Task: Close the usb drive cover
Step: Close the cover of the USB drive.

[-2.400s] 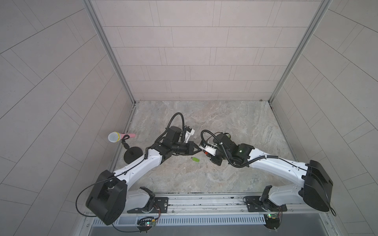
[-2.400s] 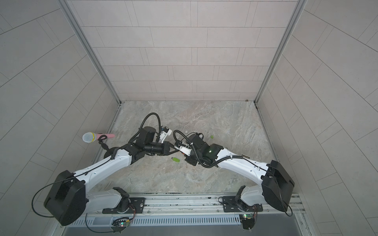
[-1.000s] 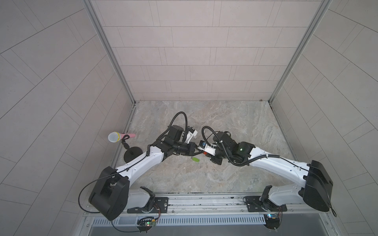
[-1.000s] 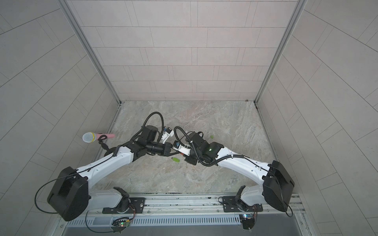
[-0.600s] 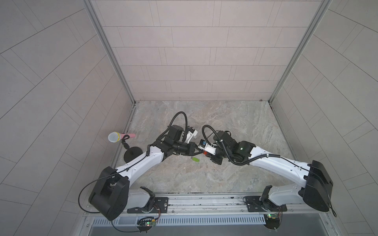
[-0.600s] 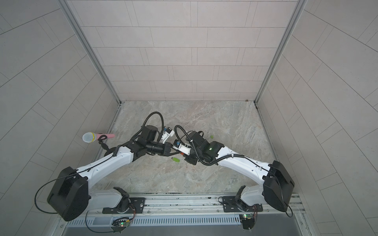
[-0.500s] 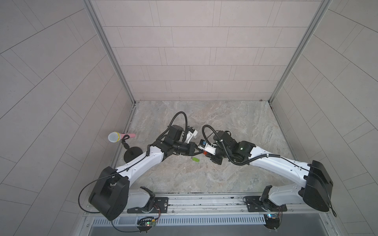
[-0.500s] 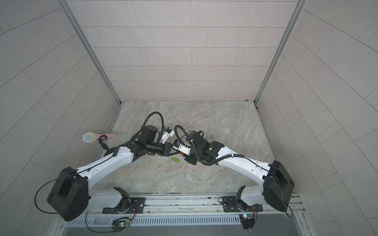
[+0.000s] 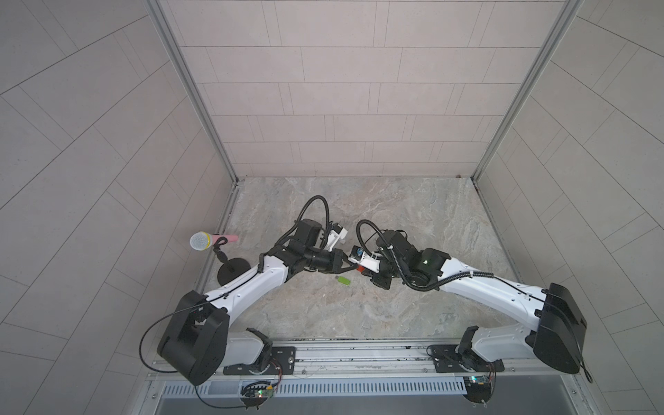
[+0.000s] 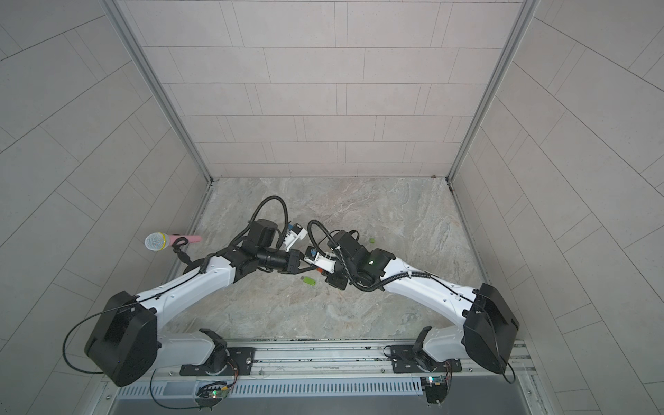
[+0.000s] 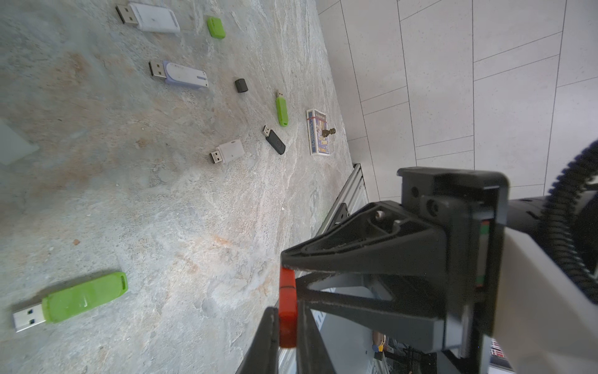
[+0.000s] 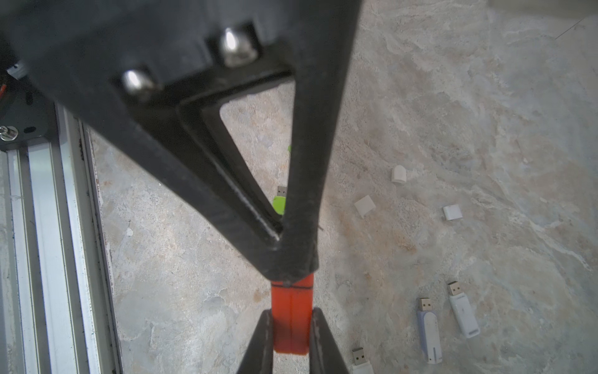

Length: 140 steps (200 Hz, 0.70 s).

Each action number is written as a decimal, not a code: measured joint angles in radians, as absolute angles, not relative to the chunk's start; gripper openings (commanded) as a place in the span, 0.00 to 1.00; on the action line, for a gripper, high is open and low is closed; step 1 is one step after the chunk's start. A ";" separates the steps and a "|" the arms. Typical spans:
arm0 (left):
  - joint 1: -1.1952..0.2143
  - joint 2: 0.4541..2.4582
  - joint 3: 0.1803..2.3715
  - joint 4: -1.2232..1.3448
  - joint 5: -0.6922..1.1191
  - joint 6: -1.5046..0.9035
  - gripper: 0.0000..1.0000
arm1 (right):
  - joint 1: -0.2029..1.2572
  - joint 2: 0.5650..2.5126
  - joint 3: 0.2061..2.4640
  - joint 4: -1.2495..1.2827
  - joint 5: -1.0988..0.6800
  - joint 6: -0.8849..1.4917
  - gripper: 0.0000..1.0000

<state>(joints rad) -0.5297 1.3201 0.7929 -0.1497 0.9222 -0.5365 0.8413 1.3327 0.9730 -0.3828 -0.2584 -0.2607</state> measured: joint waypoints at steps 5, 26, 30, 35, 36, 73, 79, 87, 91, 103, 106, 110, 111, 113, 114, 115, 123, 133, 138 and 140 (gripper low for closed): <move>-0.530 1.319 0.793 -0.148 0.920 -0.539 0.08 | 0.841 1.331 0.968 -0.376 -0.257 -0.257 0.09; -0.531 1.312 0.793 -0.150 0.908 -0.548 0.07 | 0.842 1.300 0.912 -0.310 -0.250 -0.254 0.11; -0.532 1.309 0.793 -0.149 0.906 -0.550 0.07 | 0.842 1.292 0.901 -0.297 -0.249 -0.255 0.12; -0.533 1.304 0.793 -0.148 0.902 -0.553 0.07 | 0.843 1.280 0.885 -0.277 -0.245 -0.257 0.13; -0.534 1.303 0.793 -0.149 0.900 -0.553 0.07 | 0.843 1.278 0.882 -0.274 -0.245 -0.257 0.13; -0.549 1.264 0.788 -0.125 0.878 -0.594 0.07 | 0.849 1.192 0.804 -0.186 -0.220 -0.294 0.30; -0.551 1.262 0.786 -0.120 0.872 -0.599 0.07 | 0.850 1.184 0.799 -0.178 -0.219 -0.307 0.32; -0.551 1.262 0.785 -0.117 0.867 -0.607 0.07 | 0.853 1.176 0.796 -0.173 -0.217 -0.319 0.36; -0.551 1.262 0.784 -0.117 0.864 -0.610 0.07 | 0.854 1.172 0.793 -0.170 -0.216 -0.331 0.37; -0.551 1.262 0.783 -0.117 0.857 -0.617 0.07 | 0.856 1.165 0.786 -0.167 -0.215 -0.347 0.39; -0.551 1.262 0.783 -0.117 0.855 -0.617 0.07 | 0.856 1.164 0.784 -0.167 -0.215 -0.351 0.39; -0.551 1.262 0.783 -0.117 0.854 -0.619 0.07 | 0.857 1.163 0.780 -0.167 -0.215 -0.355 0.39; -0.551 1.262 0.783 -0.117 0.852 -0.621 0.07 | 0.857 1.163 0.780 -0.167 -0.215 -0.357 0.39; -0.551 1.262 0.783 -0.117 0.851 -0.621 0.07 | 0.857 1.162 0.778 -0.167 -0.215 -0.359 0.39; -0.551 1.262 0.783 -0.117 0.851 -0.621 0.07 | 0.857 1.162 0.778 -0.167 -0.215 -0.359 0.39; -0.551 1.262 0.783 -0.117 0.851 -0.621 0.07 | 0.857 1.162 0.778 -0.167 -0.215 -0.359 0.39; -0.551 1.262 0.783 -0.117 0.848 -0.625 0.07 | 0.857 1.162 0.773 -0.167 -0.214 -0.364 0.39; -0.551 1.262 0.783 -0.116 0.846 -0.628 0.07 | 0.857 1.162 0.770 -0.167 -0.213 -0.368 0.39; -0.551 1.262 0.783 -0.116 0.846 -0.631 0.07 | 0.857 1.162 0.768 -0.167 -0.211 -0.370 0.39; -0.551 1.262 0.783 -0.115 0.846 -0.632 0.07 | 0.857 1.162 0.768 -0.165 -0.210 -0.370 0.39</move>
